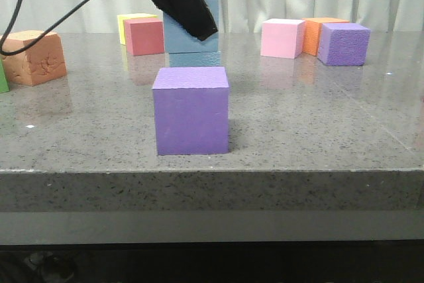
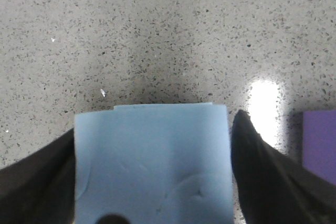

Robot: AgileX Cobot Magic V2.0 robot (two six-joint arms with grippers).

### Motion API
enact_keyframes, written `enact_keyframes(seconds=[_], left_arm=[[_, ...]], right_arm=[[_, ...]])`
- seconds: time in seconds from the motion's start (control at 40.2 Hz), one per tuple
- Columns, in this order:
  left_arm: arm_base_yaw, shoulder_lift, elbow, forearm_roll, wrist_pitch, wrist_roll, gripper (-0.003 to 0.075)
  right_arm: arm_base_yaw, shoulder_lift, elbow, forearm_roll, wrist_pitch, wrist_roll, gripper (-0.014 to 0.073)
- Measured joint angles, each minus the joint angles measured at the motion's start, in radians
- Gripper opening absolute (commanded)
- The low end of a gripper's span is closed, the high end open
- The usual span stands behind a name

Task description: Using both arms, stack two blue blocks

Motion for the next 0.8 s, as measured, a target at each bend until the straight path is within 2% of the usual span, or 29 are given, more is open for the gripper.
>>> enact_keyframes(seconds=[0.324, 0.573, 0.797], left_arm=[[0.0, -0.004, -0.004, 0.0, 0.0, 0.0, 0.0539], [0.0, -0.085, -0.004, 0.002, 0.0, -0.004, 0.0538], [0.0, -0.181, -0.006, 0.002, 0.004, -0.133, 0.0538]], right_arm=[[0.0, 0.0, 0.0, 0.0, 0.0, 0.0, 0.0589], [0.0, 0.0, 0.0, 0.0, 0.0, 0.0, 0.0589], [0.0, 0.0, 0.0, 0.0, 0.0, 0.0, 0.0589]])
